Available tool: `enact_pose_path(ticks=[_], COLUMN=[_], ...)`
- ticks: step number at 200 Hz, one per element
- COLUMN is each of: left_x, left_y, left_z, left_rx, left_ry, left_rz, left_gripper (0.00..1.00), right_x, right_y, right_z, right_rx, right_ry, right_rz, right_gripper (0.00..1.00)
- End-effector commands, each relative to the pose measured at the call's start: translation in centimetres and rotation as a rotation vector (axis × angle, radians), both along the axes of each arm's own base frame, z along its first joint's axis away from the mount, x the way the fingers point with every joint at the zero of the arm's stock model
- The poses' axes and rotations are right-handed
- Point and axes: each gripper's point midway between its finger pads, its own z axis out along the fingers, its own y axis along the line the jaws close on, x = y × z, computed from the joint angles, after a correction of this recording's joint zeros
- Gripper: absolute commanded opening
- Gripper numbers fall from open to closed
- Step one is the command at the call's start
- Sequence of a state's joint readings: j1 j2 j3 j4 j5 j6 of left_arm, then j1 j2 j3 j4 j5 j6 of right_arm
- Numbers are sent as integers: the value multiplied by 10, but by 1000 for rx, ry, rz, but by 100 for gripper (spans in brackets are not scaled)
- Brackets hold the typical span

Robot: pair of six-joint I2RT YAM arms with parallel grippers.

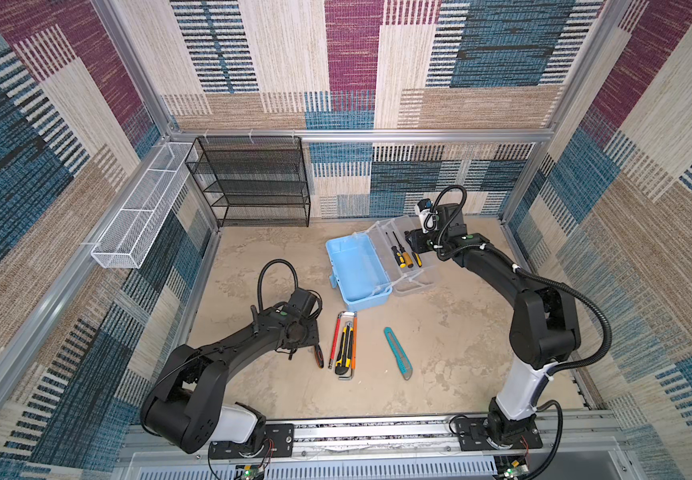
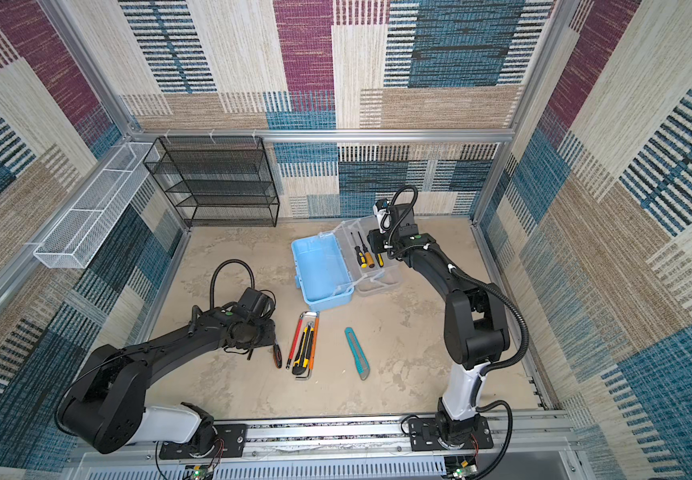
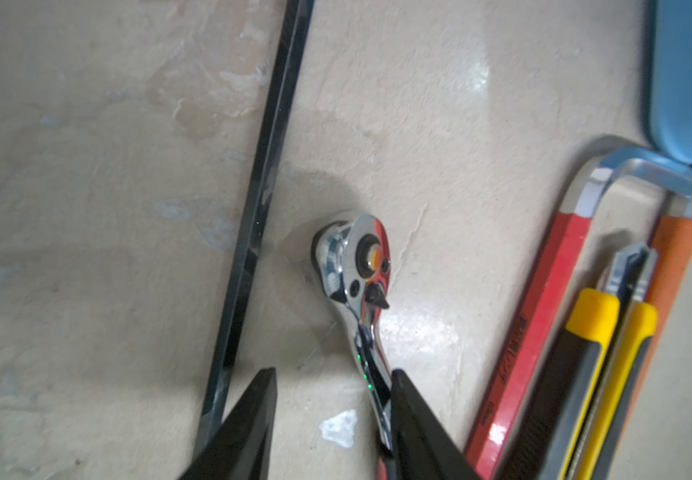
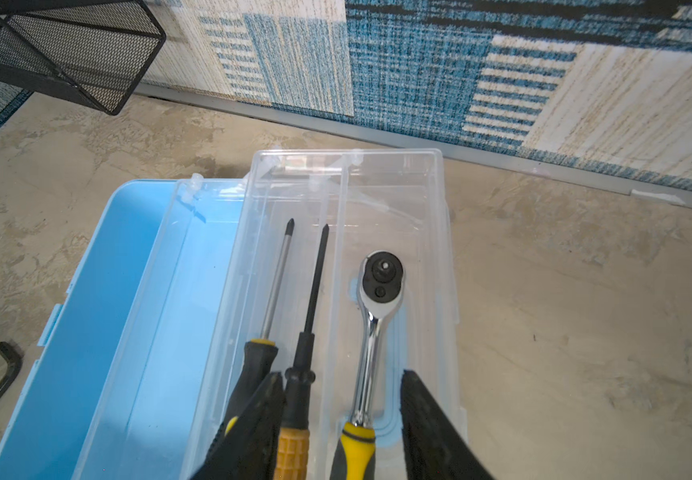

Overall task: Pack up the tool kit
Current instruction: 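Lower the ratchet wrench into the clear tray beside the screwdrivers with the right gripper, then grasp the red-handled ratchet wrench head with the left gripper while the right gripper withdraws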

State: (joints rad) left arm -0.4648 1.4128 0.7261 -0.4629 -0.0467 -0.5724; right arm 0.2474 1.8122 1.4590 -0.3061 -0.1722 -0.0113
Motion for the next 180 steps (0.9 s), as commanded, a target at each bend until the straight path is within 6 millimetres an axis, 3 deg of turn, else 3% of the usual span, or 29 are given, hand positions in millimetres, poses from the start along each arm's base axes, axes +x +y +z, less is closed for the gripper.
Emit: enact_pose_path(ticks=[1,56,146,180], left_x=[1,2,-3,0], left_y=[0,-9,-21,-23], left_z=[0,-6,-23,-16], left_rx=[14,11,-57,-72], left_ry=[10,39,84,63], left_rz=[-8,-27,-20,-16], left_gripper=[45,35,0,0], right_x=[0,-16,-29,-37], right_y=[-4,-14,-21,-23], right_z=[14,12,15,17], right_rx=[7,-9,-15,8], right_ry=[-52,-58,-74,-76], right_rz=[-26,-53,-78,-87], right_gripper=[50,51,52,52])
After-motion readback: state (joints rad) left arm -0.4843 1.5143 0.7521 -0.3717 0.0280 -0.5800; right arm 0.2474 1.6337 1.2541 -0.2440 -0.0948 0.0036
